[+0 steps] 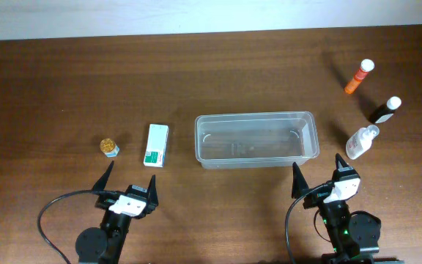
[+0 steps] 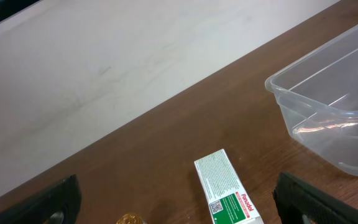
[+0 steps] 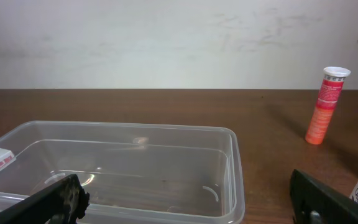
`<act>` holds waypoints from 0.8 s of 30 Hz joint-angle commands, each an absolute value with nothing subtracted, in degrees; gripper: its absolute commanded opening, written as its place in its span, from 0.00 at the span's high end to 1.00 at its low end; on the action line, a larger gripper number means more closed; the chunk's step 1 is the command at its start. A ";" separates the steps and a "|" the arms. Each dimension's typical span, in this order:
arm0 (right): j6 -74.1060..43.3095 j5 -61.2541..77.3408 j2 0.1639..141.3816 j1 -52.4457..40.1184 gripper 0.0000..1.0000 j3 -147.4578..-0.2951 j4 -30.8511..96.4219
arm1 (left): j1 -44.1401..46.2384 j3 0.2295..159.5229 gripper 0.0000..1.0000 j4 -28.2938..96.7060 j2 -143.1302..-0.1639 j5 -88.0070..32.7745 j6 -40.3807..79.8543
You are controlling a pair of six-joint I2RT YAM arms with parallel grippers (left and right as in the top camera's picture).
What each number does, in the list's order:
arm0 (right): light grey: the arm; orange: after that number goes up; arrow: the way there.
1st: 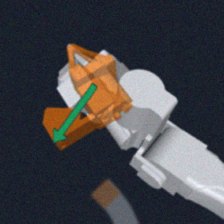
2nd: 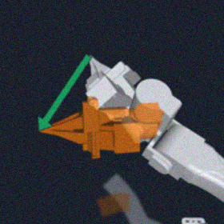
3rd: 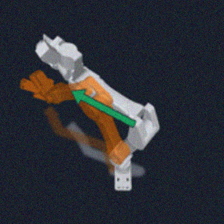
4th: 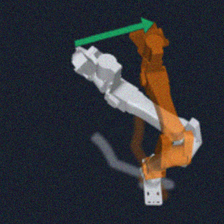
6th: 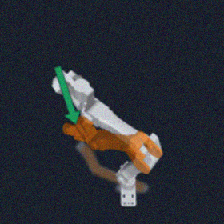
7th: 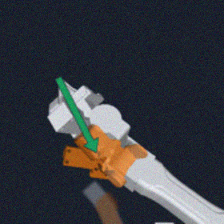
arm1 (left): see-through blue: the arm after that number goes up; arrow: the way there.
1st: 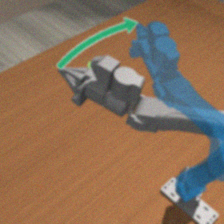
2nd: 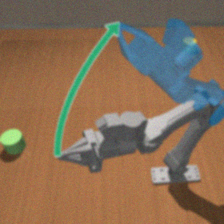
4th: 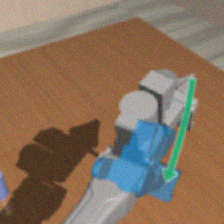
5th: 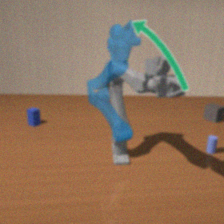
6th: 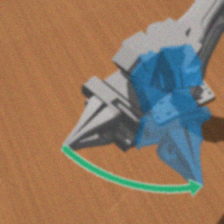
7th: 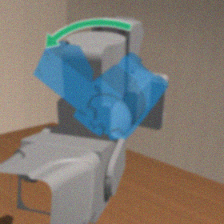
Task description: Pack container
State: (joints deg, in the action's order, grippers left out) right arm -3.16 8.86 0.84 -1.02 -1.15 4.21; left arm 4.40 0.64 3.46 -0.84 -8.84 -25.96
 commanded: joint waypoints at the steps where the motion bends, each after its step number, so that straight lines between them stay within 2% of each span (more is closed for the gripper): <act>1: -3.22 8.16 0.21 -1.50 0.02 -0.54 4.03 | 4.05 0.51 0.01 3.73 -0.34 -9.67 -26.26; 24: -4.08 13.65 0.47 -1.48 0.02 -3.46 3.70 | 4.05 0.51 0.01 3.73 -0.34 -9.67 -26.26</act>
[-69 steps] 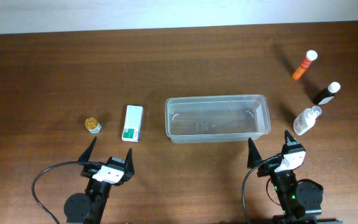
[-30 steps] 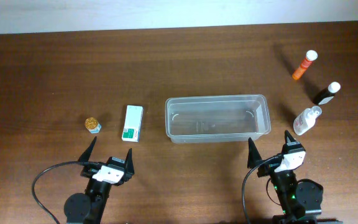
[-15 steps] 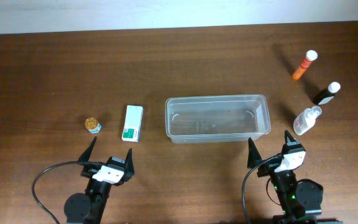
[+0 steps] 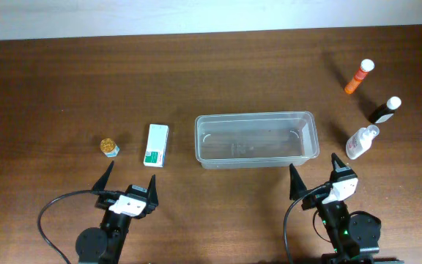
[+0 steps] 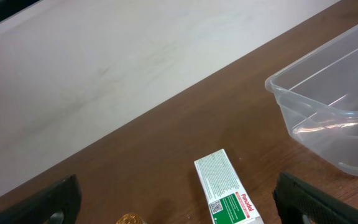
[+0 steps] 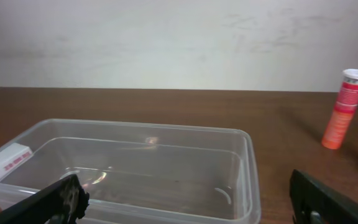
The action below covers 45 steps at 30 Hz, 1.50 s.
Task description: Pack container
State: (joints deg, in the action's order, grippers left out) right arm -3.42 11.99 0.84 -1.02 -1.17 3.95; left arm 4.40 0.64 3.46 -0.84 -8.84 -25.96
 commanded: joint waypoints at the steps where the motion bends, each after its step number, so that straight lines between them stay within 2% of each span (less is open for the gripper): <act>1: -4.08 12.78 0.47 -1.48 0.02 -4.84 4.23 | 4.05 0.51 0.00 3.73 -0.34 -9.67 -26.26; 6: -4.08 1.72 2.59 -1.41 0.02 -16.95 15.09 | 4.05 0.51 0.01 3.73 -0.34 -9.65 -26.26; 10: -2.63 -7.40 9.43 -1.43 0.02 -28.29 22.87 | 4.05 0.51 0.01 3.73 -0.34 -9.65 -26.26; 15: -0.82 -14.37 26.48 -1.02 0.01 -44.84 35.44 | 4.05 0.51 0.01 3.73 -0.34 -9.67 -26.26; 20: 1.15 -13.98 47.86 4.25 0.02 -61.34 50.96 | 4.05 0.51 0.01 3.73 -0.34 -9.65 -26.28; 24: 1.08 -13.98 60.34 7.35 0.02 -70.35 57.01 | 4.05 0.51 0.01 3.73 -0.34 -9.67 -26.26; 27: 1.04 -13.37 66.94 7.64 0.02 -74.61 60.77 | 4.05 0.51 0.01 3.73 -0.34 -9.65 -26.26; 33: 1.61 -9.08 73.28 9.19 0.02 -75.33 59.66 | 4.05 0.51 0.01 3.73 -0.34 -9.65 -26.26; 39: 8.58 3.62 78.19 17.43 0.02 -75.33 62.72 | 4.05 0.51 0.00 3.75 -0.34 -9.67 -26.26; 45: 10.66 7.11 80.23 23.40 0.02 -75.33 62.74 | 4.05 0.51 0.01 3.73 -0.34 -9.67 -26.26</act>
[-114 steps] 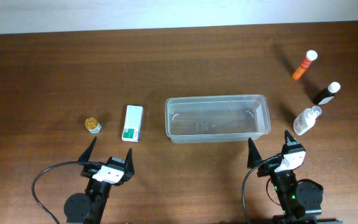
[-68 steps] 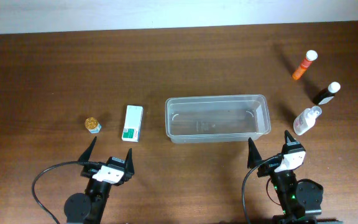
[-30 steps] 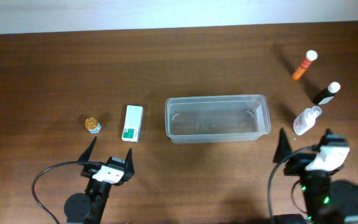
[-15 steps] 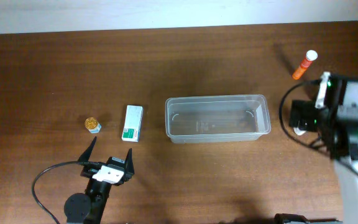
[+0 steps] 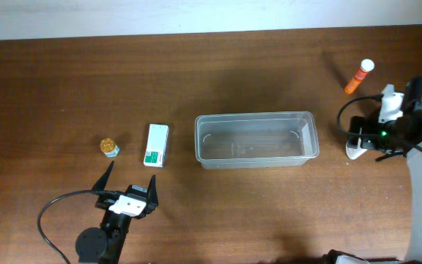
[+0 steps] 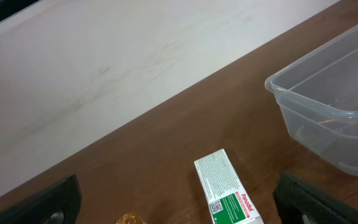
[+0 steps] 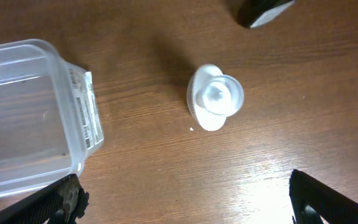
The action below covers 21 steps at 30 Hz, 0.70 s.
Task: Pack container
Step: 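Move the right gripper to the white spray bottle and grasp it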
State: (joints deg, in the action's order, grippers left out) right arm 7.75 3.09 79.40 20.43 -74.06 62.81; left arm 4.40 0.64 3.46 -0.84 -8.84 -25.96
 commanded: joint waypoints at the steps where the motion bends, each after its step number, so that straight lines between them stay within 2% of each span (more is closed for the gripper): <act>1: 11.51 7.14 80.66 24.08 0.02 -75.33 62.63 | 4.05 0.51 0.01 3.73 -0.34 -9.67 -26.28; 21: 19.46 6.90 96.88 24.84 0.01 -75.33 55.92 | 4.05 0.51 0.01 3.73 -0.34 -9.65 -26.28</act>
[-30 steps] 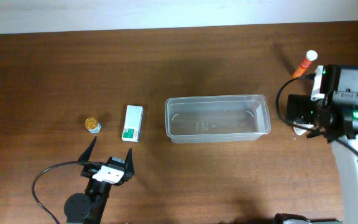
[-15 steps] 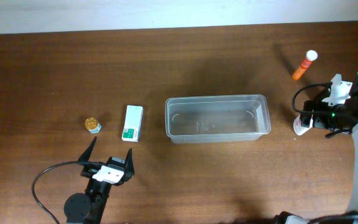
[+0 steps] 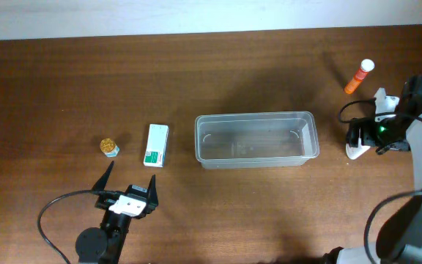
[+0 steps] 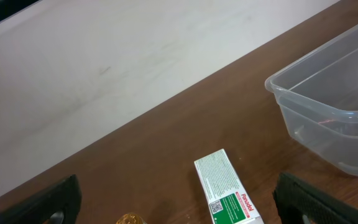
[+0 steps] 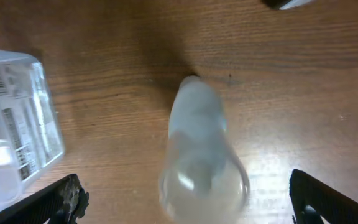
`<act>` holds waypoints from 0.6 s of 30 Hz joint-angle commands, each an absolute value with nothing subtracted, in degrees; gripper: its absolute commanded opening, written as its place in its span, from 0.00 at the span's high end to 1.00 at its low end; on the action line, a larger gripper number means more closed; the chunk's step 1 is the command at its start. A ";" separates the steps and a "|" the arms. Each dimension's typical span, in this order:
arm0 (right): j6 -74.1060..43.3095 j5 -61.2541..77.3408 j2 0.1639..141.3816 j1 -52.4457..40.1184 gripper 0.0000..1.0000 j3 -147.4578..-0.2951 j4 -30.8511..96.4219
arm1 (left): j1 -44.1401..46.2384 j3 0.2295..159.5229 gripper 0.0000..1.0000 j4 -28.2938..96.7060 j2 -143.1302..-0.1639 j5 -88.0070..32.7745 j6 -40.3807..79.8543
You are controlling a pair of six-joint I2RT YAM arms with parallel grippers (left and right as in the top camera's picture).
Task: Pack container
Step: 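Move the right gripper to the white spray bottle and grasp it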
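Note:
The clear plastic container point(image 3: 255, 139) stands empty mid-table; its corner point(image 5: 17, 124) shows in the right wrist view. My right gripper point(image 3: 363, 136) hangs open, pointing down over the white bottle point(image 3: 354, 152). That bottle point(image 5: 201, 155) is blurred and close, standing between the wide-apart fingers point(image 5: 67, 199). My left gripper point(image 3: 127, 192) rests open near the front edge. Ahead of it lie a green-and-white Panadol box point(image 4: 229, 190) and a small gold jar point(image 4: 129, 219).
An orange tube point(image 3: 359, 76) stands at the back right. A black bottle's end point(image 5: 284, 3) lies just beyond the white bottle and is mostly hidden under the arm in the overhead view. The Panadol box point(image 3: 156, 144) and gold jar point(image 3: 108, 147) sit left of the container.
My right gripper has come down closer over the white bottle, which now fills the space between its open fingers. The left arm and all other objects stay put.
Both grippers rested open at the front edge, the right one facing the container. It then shifted slightly there. By 0.7 s ago the right arm was out at the right, looking down on the white bottle, and it is now lower around it.

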State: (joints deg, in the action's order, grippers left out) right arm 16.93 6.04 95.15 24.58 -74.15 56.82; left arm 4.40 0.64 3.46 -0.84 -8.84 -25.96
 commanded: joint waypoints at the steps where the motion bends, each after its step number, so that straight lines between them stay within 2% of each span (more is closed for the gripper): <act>1: 19.75 6.92 97.36 24.84 0.01 -75.33 55.46 | 4.05 0.51 0.01 3.73 -0.34 -9.67 -26.26; 4: 20.36 6.92 98.65 24.84 0.00 -75.33 53.80 | 4.05 0.51 0.01 3.73 -0.34 -9.65 -26.26; 7: 20.40 6.92 98.96 24.84 0.08 -75.33 53.28 | 4.05 0.51 0.01 3.75 -0.34 -9.65 -26.28; 10: 20.62 6.92 98.96 24.84 0.21 -75.33 53.25 | 4.05 0.51 0.01 3.73 -0.34 -9.65 -26.26; 18: 20.86 6.94 99.15 24.84 0.28 -75.29 51.48 | 4.05 0.51 0.01 3.73 -0.34 -9.67 -26.28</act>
